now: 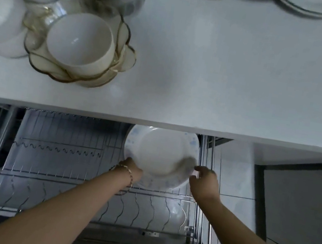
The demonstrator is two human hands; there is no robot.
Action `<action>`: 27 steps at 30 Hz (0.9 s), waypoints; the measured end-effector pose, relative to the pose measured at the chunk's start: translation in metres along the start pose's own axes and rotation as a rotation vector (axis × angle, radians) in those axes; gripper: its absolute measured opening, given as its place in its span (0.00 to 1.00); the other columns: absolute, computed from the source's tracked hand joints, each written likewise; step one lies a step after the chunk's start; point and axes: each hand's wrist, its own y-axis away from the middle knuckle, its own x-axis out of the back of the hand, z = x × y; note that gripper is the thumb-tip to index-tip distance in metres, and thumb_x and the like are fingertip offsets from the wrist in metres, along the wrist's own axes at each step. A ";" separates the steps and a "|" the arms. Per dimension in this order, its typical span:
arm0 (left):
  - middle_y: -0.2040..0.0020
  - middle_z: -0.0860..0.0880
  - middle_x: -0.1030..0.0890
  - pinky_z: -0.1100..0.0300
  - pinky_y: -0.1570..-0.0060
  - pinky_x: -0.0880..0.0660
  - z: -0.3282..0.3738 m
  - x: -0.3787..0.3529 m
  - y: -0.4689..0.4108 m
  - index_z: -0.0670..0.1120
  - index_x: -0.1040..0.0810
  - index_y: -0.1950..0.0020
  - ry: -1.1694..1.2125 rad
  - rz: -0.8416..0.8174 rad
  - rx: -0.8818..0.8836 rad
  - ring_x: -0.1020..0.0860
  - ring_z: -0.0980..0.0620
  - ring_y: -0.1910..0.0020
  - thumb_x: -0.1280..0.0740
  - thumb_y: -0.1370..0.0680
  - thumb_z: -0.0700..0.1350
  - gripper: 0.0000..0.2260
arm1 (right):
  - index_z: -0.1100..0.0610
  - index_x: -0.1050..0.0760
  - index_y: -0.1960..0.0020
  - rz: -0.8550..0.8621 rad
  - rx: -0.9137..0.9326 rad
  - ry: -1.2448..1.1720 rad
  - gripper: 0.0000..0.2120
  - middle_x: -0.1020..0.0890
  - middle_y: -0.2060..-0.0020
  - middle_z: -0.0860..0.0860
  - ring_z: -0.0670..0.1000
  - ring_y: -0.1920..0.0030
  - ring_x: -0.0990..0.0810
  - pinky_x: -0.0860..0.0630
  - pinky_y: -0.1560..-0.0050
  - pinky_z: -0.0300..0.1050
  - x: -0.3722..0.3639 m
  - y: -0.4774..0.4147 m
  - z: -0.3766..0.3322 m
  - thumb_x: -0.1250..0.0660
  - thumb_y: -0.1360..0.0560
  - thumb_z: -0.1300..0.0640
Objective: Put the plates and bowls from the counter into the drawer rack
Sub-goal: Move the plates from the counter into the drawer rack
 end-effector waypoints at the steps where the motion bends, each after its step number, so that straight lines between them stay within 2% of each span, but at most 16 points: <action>1: 0.36 0.39 0.24 0.55 0.37 0.28 0.010 0.001 0.016 0.39 0.26 0.36 -0.065 -0.025 -0.030 0.25 0.42 0.39 0.38 0.23 0.44 0.17 | 0.60 0.29 0.33 -0.051 0.041 0.029 0.20 0.25 0.36 0.58 0.56 0.47 0.20 0.26 0.50 0.38 0.015 0.006 0.000 0.41 0.25 0.64; 3: 0.36 0.40 0.24 0.61 0.40 0.29 0.031 0.001 0.043 0.37 0.25 0.37 -0.136 -0.031 -0.087 0.26 0.44 0.36 0.40 0.22 0.40 0.16 | 0.60 0.27 0.35 -0.202 0.074 0.078 0.18 0.22 0.39 0.58 0.53 0.50 0.22 0.26 0.54 0.36 0.047 0.018 -0.002 0.41 0.24 0.63; 5: 0.40 0.43 0.21 0.65 0.44 0.29 0.060 0.000 0.073 0.40 0.23 0.39 -0.128 0.005 -0.140 0.24 0.46 0.39 0.40 0.22 0.40 0.14 | 0.62 0.26 0.36 -0.331 0.076 0.096 0.17 0.20 0.46 0.58 0.51 0.53 0.24 0.25 0.55 0.40 0.083 0.028 -0.003 0.39 0.24 0.62; 7: 0.51 0.45 0.22 0.62 0.46 0.26 0.094 -0.002 0.102 0.45 0.20 0.51 -0.136 0.033 -0.213 0.22 0.47 0.48 0.41 0.22 0.39 0.10 | 0.62 0.26 0.37 -0.362 0.089 0.093 0.17 0.21 0.53 0.56 0.51 0.54 0.24 0.27 0.60 0.36 0.126 0.039 -0.003 0.39 0.25 0.61; 8: 0.54 0.45 0.24 0.61 0.48 0.26 0.112 -0.004 0.114 0.48 0.22 0.57 -0.133 0.060 -0.239 0.24 0.48 0.53 0.42 0.23 0.39 0.10 | 0.62 0.26 0.37 -0.354 0.099 0.094 0.17 0.22 0.55 0.56 0.51 0.54 0.24 0.28 0.61 0.34 0.149 0.042 -0.003 0.39 0.25 0.61; 9: 0.55 0.45 0.25 0.60 0.51 0.27 0.130 -0.006 0.127 0.48 0.24 0.59 -0.118 0.096 -0.261 0.26 0.49 0.55 0.42 0.23 0.38 0.09 | 0.62 0.26 0.37 -0.345 0.110 0.098 0.17 0.22 0.56 0.55 0.50 0.54 0.24 0.28 0.61 0.34 0.172 0.046 -0.003 0.39 0.24 0.61; 12: 0.48 0.41 0.19 0.58 0.47 0.26 0.187 -0.016 0.165 0.41 0.20 0.45 -0.071 0.184 -0.344 0.21 0.45 0.48 0.40 0.24 0.36 0.12 | 0.64 0.25 0.39 -0.280 0.167 0.119 0.15 0.21 0.59 0.55 0.51 0.58 0.24 0.26 0.55 0.39 0.248 0.048 0.000 0.40 0.24 0.62; 14: 0.43 0.40 0.19 0.58 0.45 0.26 0.223 -0.024 0.189 0.39 0.21 0.42 -0.031 0.240 -0.363 0.21 0.44 0.43 0.39 0.24 0.36 0.13 | 0.68 0.24 0.41 -0.202 0.243 0.160 0.15 0.19 0.57 0.59 0.52 0.58 0.24 0.27 0.55 0.41 0.299 0.046 0.002 0.40 0.25 0.64; 15: 0.44 0.40 0.19 0.58 0.48 0.24 0.240 -0.028 0.200 0.38 0.21 0.42 0.013 0.251 -0.371 0.21 0.45 0.45 0.39 0.24 0.35 0.13 | 0.70 0.24 0.42 -0.167 0.277 0.180 0.15 0.18 0.53 0.62 0.53 0.57 0.24 0.28 0.53 0.42 0.324 0.046 0.001 0.40 0.25 0.64; 16: 0.47 0.39 0.19 0.59 0.55 0.23 0.256 -0.031 0.210 0.37 0.20 0.45 0.048 0.255 -0.381 0.22 0.46 0.49 0.39 0.24 0.35 0.11 | 0.70 0.23 0.42 -0.135 0.301 0.195 0.15 0.18 0.49 0.64 0.53 0.56 0.24 0.27 0.51 0.43 0.347 0.046 0.001 0.40 0.25 0.64; 18: 0.55 0.41 0.22 0.65 0.70 0.30 0.287 -0.035 0.228 0.37 0.20 0.50 0.089 0.270 -0.398 0.24 0.48 0.54 0.40 0.23 0.34 0.09 | 0.69 0.24 0.42 -0.071 0.339 0.209 0.15 0.19 0.45 0.64 0.56 0.51 0.21 0.25 0.44 0.46 0.391 0.047 -0.003 0.39 0.25 0.63; 20: 0.57 0.43 0.23 0.65 0.71 0.31 0.316 -0.036 0.242 0.37 0.21 0.46 0.131 0.298 -0.420 0.25 0.49 0.54 0.39 0.23 0.34 0.10 | 0.67 0.24 0.41 -0.012 0.376 0.217 0.15 0.19 0.44 0.63 0.58 0.46 0.20 0.25 0.40 0.48 0.428 0.046 -0.007 0.39 0.25 0.63; 22: 0.60 0.44 0.23 0.63 0.67 0.30 0.341 -0.037 0.254 0.39 0.21 0.50 0.143 0.315 -0.437 0.25 0.50 0.53 0.40 0.23 0.34 0.09 | 0.68 0.24 0.42 0.018 0.401 0.212 0.15 0.18 0.48 0.63 0.56 0.51 0.21 0.24 0.51 0.46 0.457 0.044 -0.011 0.39 0.25 0.63; 24: 0.62 0.44 0.24 0.63 0.62 0.28 0.362 -0.037 0.260 0.43 0.24 0.56 0.147 0.326 -0.434 0.25 0.50 0.54 0.41 0.22 0.34 0.08 | 0.71 0.25 0.42 0.020 0.399 0.196 0.16 0.21 0.57 0.61 0.54 0.56 0.25 0.31 0.65 0.39 0.479 0.039 -0.015 0.39 0.26 0.64; 25: 0.62 0.44 0.24 0.64 0.63 0.28 0.372 -0.038 0.261 0.43 0.25 0.57 0.158 0.336 -0.433 0.24 0.50 0.56 0.41 0.22 0.34 0.08 | 0.72 0.25 0.42 0.021 0.396 0.191 0.16 0.23 0.59 0.59 0.53 0.57 0.25 0.33 0.67 0.39 0.488 0.035 -0.017 0.40 0.26 0.64; 27: 0.64 0.46 0.24 0.66 0.72 0.28 0.391 -0.036 0.259 0.44 0.26 0.64 0.221 0.346 -0.437 0.23 0.49 0.66 0.42 0.22 0.35 0.12 | 0.72 0.25 0.43 0.030 0.399 0.186 0.16 0.25 0.60 0.57 0.53 0.58 0.26 0.34 0.68 0.38 0.502 0.023 -0.021 0.39 0.26 0.64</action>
